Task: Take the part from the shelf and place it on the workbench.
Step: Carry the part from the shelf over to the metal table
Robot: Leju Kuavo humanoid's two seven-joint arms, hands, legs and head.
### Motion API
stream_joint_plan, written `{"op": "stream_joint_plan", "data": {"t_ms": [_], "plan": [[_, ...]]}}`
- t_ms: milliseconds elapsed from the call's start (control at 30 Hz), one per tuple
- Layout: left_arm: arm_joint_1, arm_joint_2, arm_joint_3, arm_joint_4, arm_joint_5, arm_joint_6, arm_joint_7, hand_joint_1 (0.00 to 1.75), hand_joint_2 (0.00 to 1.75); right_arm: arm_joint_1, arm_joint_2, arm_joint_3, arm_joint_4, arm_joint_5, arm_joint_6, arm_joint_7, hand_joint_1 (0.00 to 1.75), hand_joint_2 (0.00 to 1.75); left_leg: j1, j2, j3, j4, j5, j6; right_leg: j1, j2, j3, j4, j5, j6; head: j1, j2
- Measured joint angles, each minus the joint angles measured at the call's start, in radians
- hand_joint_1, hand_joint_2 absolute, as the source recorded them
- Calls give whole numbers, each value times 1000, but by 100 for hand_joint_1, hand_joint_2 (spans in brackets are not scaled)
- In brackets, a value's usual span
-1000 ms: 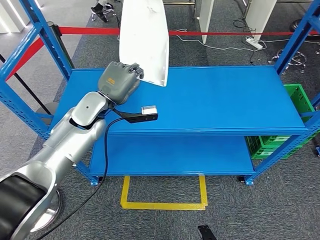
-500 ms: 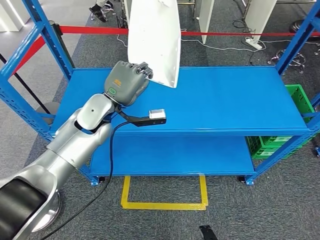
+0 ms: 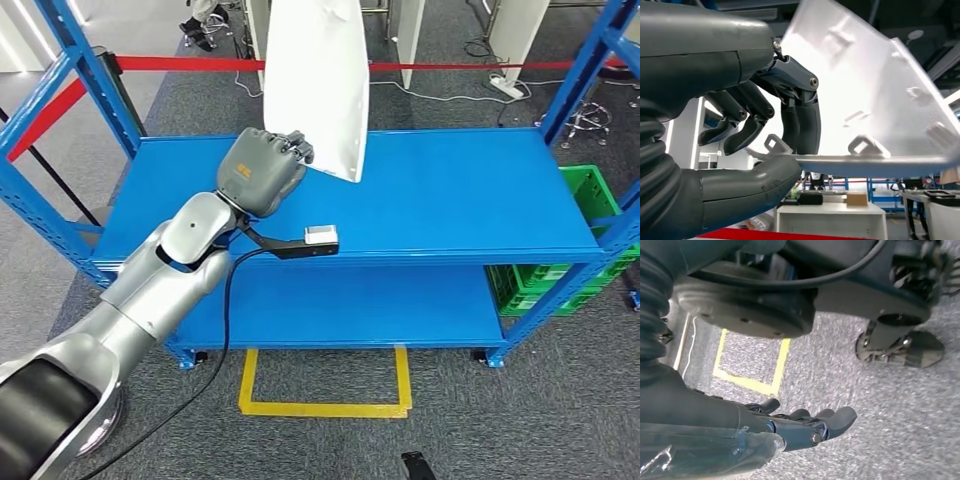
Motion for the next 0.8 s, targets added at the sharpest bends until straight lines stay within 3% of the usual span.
{"op": "stream_joint_plan", "data": {"t_ms": [33,100,167,200,233,267,333,400,433,500,533,600,667,700,733,800], "plan": [[0,0,-1,0,1,0,0,175,175,0,0,0,0,0,0,0,0,175,1,1,-9,19,-22,-5,-1,-1,-6,0,5,-10,-1,0],[-1,1,-2,-1,2,0,-1,175,175,0,0,0,0,0,0,0,0,175,2,2,-49,120,-102,-13,-1,-3,-23,-1,19,-23,-4,0],[1,1,-3,-1,2,0,-1,175,175,0,0,0,0,0,0,-1,0,175,2,2,-90,250,-174,-15,2,-5,-45,-1,35,-29,-5,0],[1,1,-4,-1,2,0,-1,175,175,1,0,0,0,0,0,-1,0,175,2,2,-94,284,-183,-13,3,-6,-56,-1,44,-30,-5,0],[2,2,-5,-1,2,0,-1,175,175,1,0,0,0,0,0,-1,0,175,1,2,-82,283,-174,-10,5,-6,-67,-1,53,-30,-5,0],[2,2,-6,-1,2,0,-1,175,175,1,0,0,0,0,0,-1,0,175,0,2,-51,249,-152,-4,7,-6,-77,-1,61,-30,-5,0],[-2,2,-6,-4,2,0,-1,175,175,0,0,0,0,1,0,-1,0,175,-5,2,44,122,-119,10,10,-6,-94,-1,78,-25,-5,0],[-7,0,-6,-8,3,0,-2,175,175,-2,0,0,0,2,0,-1,0,175,-11,2,107,25,-118,17,11,-7,-104,-4,96,-15,-4,0],[-9,0,-6,-9,4,0,-3,175,175,-2,0,0,0,2,0,-1,0,175,-15,2,114,6,-119,19,10,-8,-107,-10,106,-8,-5,0],[-10,1,-8,-10,5,-2,-3,175,175,0,0,-1,0,4,0,-1,0,175,-15,3,103,-4,-100,25,7,-8,-112,-20,121,5,-8,0],[-10,1,-8,-9,5,-2,-4,175,175,1,0,-1,0,4,-1,-1,0,175,-14,5,96,-8,-89,30,7,-9,-119,-12,107,10,-7,0],[-11,1,-9,-9,6,-4,-6,175,175,0,-1,-2,0,4,-1,-1,0,175,-10,8,78,-11,-67,40,7,-11,-144,68,24,17,-5,0],[-10,1,-10,-9,7,-6,-6,175,175,-4,-1,-2,0,5,-2,-1,0,175,-10,8,52,-11,-45,45,8,-11,-170,201,-65,20,-4,0],[-10,1,-10,-9,7,-8,-7,175,175,-5,-1,-3,0,5,-2,-1,0,175,-11,8,38,-10,-34,45,8,-11,-172,248,-80,21,-4,0],[-9,1,-11,-9,7,-10,-7,175,175,-5,-1,-3,0,5,-2,-1,0,175,-11,8,24,-10,-23,44,8,-11,-158,263,-72,22,-4,0],[-8,2,-11,-9,7,-11,-7,175,175,-5,-1,-3,0,6,-3,0,0,175,-10,8,-3,-7,-2,40,8,-12,-82,195,-30,21,-4,0]]}}
